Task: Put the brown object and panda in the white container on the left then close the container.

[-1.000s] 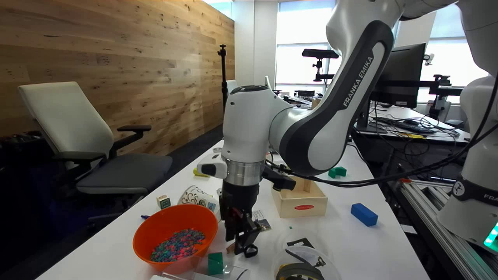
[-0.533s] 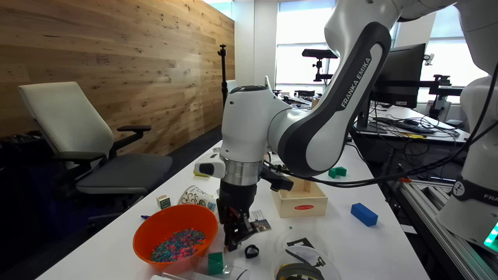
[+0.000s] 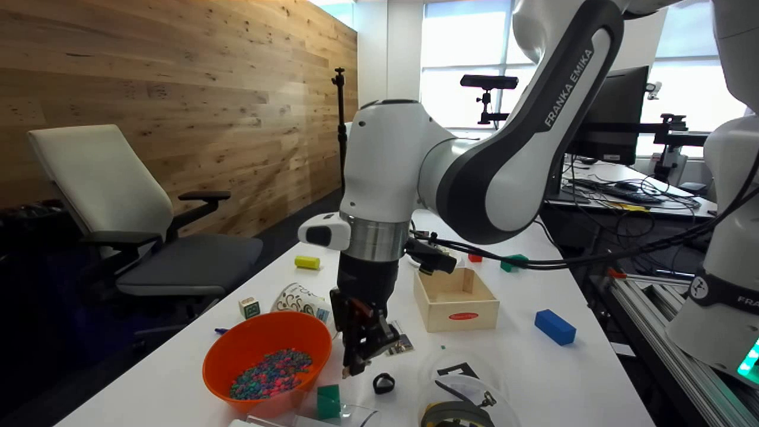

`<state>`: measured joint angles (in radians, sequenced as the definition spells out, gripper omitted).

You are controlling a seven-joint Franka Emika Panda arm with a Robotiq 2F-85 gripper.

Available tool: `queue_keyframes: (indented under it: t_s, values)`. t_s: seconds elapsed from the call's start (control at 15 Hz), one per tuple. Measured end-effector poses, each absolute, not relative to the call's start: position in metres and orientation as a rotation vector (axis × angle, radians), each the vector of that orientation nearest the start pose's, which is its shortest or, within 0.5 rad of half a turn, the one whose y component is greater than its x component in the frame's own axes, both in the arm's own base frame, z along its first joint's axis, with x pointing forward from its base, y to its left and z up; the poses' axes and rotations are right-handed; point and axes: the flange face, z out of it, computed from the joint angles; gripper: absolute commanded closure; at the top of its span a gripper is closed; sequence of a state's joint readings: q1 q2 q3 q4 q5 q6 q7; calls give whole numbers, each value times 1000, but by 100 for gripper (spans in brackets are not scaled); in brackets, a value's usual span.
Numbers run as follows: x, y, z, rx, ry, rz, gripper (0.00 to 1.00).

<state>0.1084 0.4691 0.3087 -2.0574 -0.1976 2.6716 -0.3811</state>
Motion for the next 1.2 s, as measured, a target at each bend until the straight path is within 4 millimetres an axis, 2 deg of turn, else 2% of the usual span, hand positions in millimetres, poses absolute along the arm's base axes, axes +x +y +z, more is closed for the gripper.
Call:
queue_keyframes:
  t_s: [0.2, 0.4, 0.67, 0.87, 1.2]
  values:
    - [550, 251, 257, -2736, -1374, -312, 97]
    - [538, 265, 270, -2656, -1363, -326, 97]
    - [523, 289, 273, -2552, -1354, -318, 97]
    - [518, 302, 279, -2493, -1318, -368, 97]
    - [523, 305, 283, -2439, -1251, -494, 97]
